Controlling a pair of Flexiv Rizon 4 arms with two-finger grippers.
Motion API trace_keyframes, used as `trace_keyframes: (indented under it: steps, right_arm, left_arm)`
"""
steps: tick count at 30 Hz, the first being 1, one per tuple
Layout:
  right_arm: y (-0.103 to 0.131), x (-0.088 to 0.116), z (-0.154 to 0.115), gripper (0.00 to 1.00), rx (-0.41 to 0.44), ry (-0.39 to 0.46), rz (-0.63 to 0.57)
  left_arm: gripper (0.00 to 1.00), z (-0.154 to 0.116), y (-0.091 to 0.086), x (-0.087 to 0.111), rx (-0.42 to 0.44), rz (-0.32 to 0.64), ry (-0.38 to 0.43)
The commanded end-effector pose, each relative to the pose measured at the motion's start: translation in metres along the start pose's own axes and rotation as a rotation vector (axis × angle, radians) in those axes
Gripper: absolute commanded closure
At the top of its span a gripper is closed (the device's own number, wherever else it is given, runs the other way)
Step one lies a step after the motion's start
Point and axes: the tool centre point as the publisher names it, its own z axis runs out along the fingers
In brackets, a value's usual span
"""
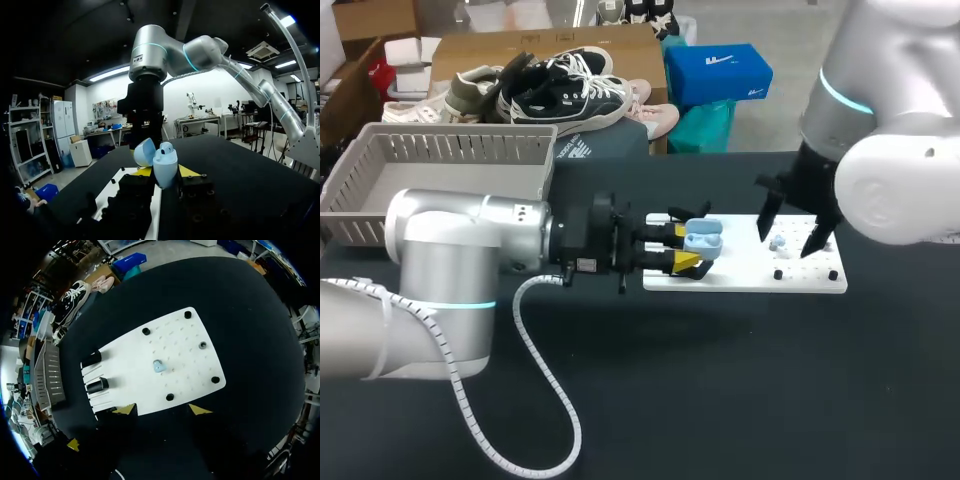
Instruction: Pick up each earbud case from the left stands, insert the matching earbuds, close the lid, and place the case in the box.
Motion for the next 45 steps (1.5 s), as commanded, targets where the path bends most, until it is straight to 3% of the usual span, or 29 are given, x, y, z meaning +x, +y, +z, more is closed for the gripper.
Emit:
trace_keyframes:
  steps: [1,8,10,21,45]
  right_arm:
    - [0.006,-0.010,0.015,0.50,0.000,0.008,0.019]
    - [0.007,-0.018,0.026,0.49,-0.038,-0.026,0.056]
    - [0.007,-0.021,0.028,0.41,-0.052,-0.046,0.073]
    - [0.004,-0.027,0.033,0.55,-0.109,-0.083,0.118]
    - [0.004,-0.041,0.044,0.65,-0.099,-0.069,0.083]
  left_arm:
    - [1.00,-0.001,-0.002,0.000,-0.006,0.002,-0.002]
    - [1.00,-0.001,-0.002,0.000,-0.006,0.002,-0.002]
    - [1.00,-0.001,-0.002,0.000,-0.006,0.002,-0.002]
    - [1.00,-0.001,-0.002,0.000,-0.006,0.002,-0.002]
    - [1.00,-0.001,-0.002,0.000,-0.006,0.002,-0.002]
